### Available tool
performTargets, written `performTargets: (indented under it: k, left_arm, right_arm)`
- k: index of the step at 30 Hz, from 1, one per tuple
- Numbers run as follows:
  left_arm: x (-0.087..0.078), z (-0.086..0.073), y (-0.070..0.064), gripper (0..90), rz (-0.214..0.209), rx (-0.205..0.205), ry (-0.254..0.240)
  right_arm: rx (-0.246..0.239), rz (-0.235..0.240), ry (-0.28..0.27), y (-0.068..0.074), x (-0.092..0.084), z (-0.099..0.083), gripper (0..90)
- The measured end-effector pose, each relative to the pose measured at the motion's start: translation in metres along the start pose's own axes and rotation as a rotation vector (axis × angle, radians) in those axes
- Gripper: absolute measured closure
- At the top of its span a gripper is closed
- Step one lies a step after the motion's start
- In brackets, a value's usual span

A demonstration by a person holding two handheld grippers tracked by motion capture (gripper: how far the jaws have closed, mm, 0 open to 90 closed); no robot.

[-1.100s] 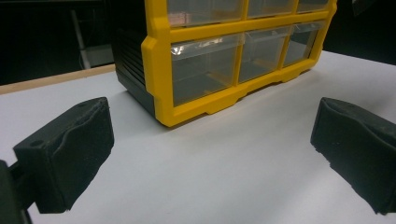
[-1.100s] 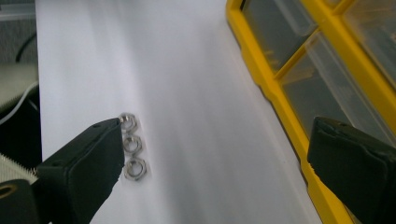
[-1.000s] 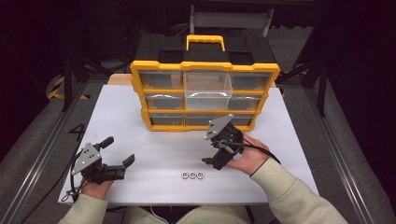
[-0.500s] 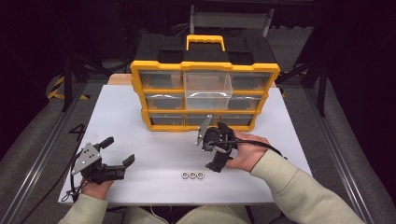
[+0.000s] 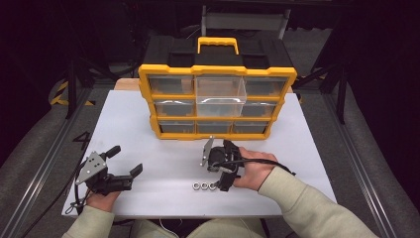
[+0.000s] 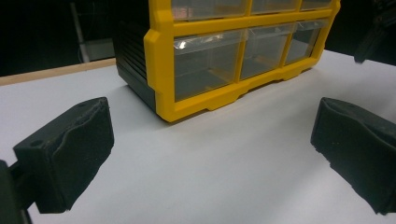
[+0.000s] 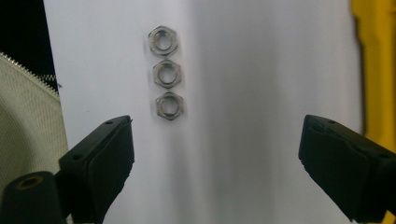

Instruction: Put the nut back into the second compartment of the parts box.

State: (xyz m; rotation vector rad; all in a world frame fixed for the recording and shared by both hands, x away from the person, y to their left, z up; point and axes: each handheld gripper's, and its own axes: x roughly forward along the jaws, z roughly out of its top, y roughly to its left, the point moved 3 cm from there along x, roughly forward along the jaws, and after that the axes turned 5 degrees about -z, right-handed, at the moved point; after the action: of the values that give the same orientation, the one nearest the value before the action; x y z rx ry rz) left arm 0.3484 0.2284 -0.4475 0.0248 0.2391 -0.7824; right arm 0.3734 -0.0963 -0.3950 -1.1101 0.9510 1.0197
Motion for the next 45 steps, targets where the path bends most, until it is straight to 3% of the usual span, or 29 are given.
performTargets:
  k: [11,21,30,37,45]
  left_arm:
    - [0.000,0.000,0.000,0.2,-0.003,-0.003,-0.002]
    - [0.000,0.000,0.000,0.2,-0.008,-0.004,0.000]
    - [0.001,0.000,0.000,0.2,-0.009,-0.012,-0.001]
    - [0.001,-0.001,0.001,0.2,-0.009,-0.014,0.001]
    - [0.001,-0.001,0.001,0.2,-0.008,-0.016,0.001]
  right_arm:
    - [-0.021,0.065,0.019,0.013,0.029,0.003,20.4]
    - [-0.035,0.092,0.038,0.021,0.043,0.005,35.8]
    - [-0.046,0.097,0.048,0.025,0.052,0.007,56.5]
    - [-0.043,0.107,0.060,0.023,0.055,0.007,69.3]
    - [-0.054,0.113,0.060,0.020,0.041,0.009,70.0]
